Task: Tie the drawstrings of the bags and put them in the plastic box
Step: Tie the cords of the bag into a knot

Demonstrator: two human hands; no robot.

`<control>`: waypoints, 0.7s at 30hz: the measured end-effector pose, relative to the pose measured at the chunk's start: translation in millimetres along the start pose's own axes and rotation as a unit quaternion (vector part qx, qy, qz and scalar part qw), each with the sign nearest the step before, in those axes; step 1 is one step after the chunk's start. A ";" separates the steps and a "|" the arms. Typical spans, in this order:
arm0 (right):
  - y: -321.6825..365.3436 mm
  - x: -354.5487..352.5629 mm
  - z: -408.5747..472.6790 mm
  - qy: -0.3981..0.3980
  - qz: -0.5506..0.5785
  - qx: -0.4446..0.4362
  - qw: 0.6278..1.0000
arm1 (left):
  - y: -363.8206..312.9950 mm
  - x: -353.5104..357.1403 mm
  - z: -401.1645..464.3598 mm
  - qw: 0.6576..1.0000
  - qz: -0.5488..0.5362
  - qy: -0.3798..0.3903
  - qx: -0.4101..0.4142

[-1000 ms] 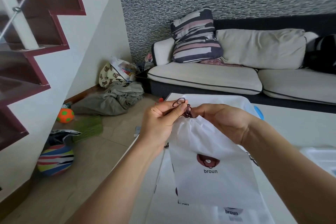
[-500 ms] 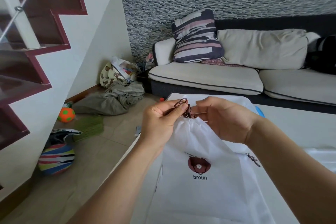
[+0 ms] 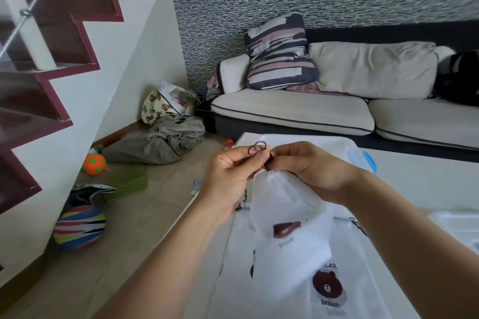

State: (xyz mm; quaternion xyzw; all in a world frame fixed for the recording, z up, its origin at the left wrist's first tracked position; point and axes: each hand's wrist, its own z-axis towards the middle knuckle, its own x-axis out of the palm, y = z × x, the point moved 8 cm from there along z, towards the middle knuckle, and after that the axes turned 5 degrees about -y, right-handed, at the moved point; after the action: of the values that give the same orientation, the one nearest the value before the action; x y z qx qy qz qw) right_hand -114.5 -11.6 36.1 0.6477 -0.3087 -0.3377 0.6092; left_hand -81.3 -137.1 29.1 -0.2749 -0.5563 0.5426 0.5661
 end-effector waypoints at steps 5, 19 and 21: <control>-0.9 -2.8 3.3 -0.015 -0.062 0.001 0.998 | -1.8 -0.3 -3.8 0.998 0.053 -0.018 0.035; -14.2 -10.7 -2.3 -0.009 0.167 0.071 0.983 | -3.7 -5.7 -0.4 0.999 0.025 -0.047 0.005; -15.9 -11.6 -0.9 -0.015 0.164 0.078 0.983 | -2.4 -8.1 0.0 0.998 0.021 -0.053 0.001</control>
State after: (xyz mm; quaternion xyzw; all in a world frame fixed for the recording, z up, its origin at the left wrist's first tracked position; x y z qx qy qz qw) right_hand -120.7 -0.6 21.0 0.6285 -0.4452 -0.2179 0.5994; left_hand -78.9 -145.2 28.6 -0.2567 -0.5789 0.5688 0.5248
